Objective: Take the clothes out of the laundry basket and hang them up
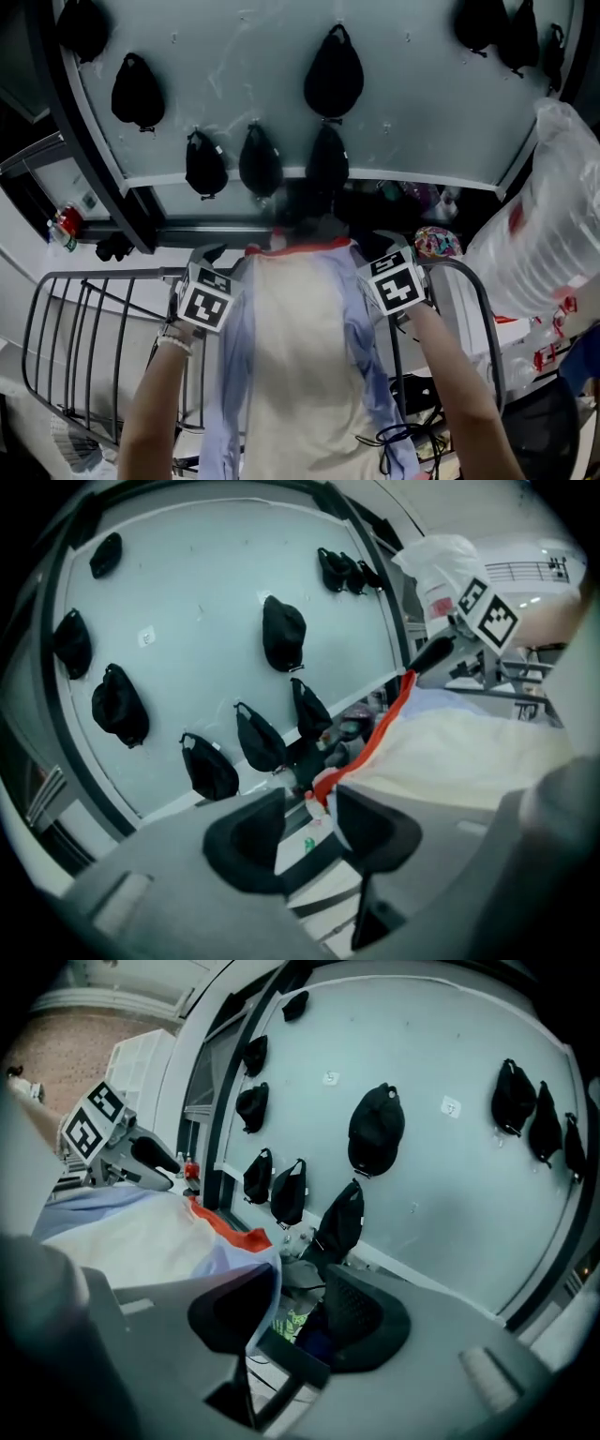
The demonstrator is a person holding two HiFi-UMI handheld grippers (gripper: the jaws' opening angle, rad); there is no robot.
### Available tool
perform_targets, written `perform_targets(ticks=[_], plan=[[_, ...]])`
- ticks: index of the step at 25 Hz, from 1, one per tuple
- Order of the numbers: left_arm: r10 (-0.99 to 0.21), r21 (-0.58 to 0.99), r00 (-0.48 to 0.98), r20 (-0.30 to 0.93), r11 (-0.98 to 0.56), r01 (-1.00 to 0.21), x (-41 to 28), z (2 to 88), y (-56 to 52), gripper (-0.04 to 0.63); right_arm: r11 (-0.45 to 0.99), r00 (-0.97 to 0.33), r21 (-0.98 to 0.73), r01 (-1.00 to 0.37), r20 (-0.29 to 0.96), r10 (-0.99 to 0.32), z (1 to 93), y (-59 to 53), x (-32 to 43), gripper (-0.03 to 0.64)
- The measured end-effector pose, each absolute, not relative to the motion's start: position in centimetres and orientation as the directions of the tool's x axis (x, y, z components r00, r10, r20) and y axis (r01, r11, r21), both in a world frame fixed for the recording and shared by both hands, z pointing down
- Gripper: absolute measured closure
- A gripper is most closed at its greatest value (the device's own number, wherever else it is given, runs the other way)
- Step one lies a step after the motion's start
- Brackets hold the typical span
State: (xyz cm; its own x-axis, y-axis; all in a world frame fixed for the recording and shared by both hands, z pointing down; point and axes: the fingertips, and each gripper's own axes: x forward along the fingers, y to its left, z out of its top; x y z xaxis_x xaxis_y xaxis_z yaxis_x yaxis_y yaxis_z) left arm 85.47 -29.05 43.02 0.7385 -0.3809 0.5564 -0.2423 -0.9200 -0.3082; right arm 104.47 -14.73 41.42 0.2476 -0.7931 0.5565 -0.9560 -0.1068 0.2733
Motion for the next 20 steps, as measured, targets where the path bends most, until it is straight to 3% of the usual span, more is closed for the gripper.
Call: perform_targets(ticks=[4, 10, 20], plan=[[-0.401, -0.334, 0.769, 0.498, -0.907, -0.257, 82.4, 40.2, -27.4, 0.428, -0.157, 0.252, 0.232, -0.96, 0.473, -0.844, 38.5, -12.8, 102.8, 0.451], [-0.455, -0.352, 0.802, 0.387, -0.877, -0.327, 75.9, 34.3, -25.4, 0.451, -0.118, 0.194, 0.214, -0.97, 0.381, -0.904, 33.9, -12.3, 95.9, 0.451], [-0.569, -0.379, 0.78, 0.261, -0.803, -0.459, 58.7, 27.3, -20.2, 0.456, 0.004, 0.052, 0.244, -0.97, 0.221, -0.974, 26.4, -11.3, 79.6, 0.451]])
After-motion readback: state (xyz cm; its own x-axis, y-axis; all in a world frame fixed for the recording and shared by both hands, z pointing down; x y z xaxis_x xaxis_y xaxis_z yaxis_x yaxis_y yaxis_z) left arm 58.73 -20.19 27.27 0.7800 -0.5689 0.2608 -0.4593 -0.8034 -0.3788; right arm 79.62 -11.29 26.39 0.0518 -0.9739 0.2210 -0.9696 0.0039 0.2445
